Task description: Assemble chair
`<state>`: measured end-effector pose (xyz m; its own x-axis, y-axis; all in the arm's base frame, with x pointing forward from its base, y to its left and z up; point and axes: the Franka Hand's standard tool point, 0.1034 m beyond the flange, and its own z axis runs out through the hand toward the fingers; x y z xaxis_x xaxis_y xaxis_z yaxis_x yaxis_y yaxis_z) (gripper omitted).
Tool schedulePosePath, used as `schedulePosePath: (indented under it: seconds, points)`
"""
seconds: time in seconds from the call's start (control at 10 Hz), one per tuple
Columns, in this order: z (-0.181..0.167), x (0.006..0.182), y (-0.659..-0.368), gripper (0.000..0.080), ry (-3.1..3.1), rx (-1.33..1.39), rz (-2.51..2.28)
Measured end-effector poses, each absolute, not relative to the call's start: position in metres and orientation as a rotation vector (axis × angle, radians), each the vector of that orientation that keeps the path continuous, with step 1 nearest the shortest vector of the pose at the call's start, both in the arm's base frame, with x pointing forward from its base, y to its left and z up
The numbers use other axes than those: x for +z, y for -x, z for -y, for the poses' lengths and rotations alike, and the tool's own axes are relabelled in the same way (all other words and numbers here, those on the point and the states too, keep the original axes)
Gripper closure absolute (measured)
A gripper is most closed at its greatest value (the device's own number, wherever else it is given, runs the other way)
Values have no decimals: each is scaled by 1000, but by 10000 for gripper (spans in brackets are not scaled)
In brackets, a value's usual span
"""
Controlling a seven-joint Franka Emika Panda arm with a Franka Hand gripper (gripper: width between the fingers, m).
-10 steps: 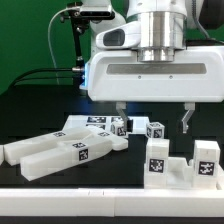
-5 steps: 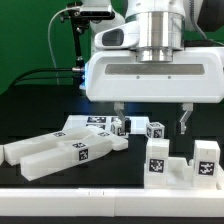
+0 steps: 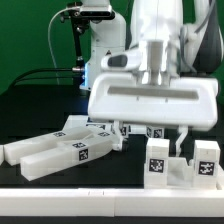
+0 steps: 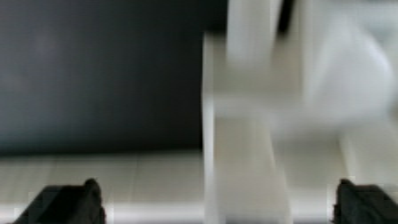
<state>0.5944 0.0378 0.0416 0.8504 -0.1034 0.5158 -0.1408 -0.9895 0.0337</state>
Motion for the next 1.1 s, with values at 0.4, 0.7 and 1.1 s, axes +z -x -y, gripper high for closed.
schedulePosePath:
  seconds: [0.4, 0.7, 1.1]
  points:
    - [-42, 12, -614, 151, -2944, 825, 180]
    - [-46, 8, -617, 151, -2946, 825, 171]
    - [-38, 8, -617, 585, -2936, 822, 184]
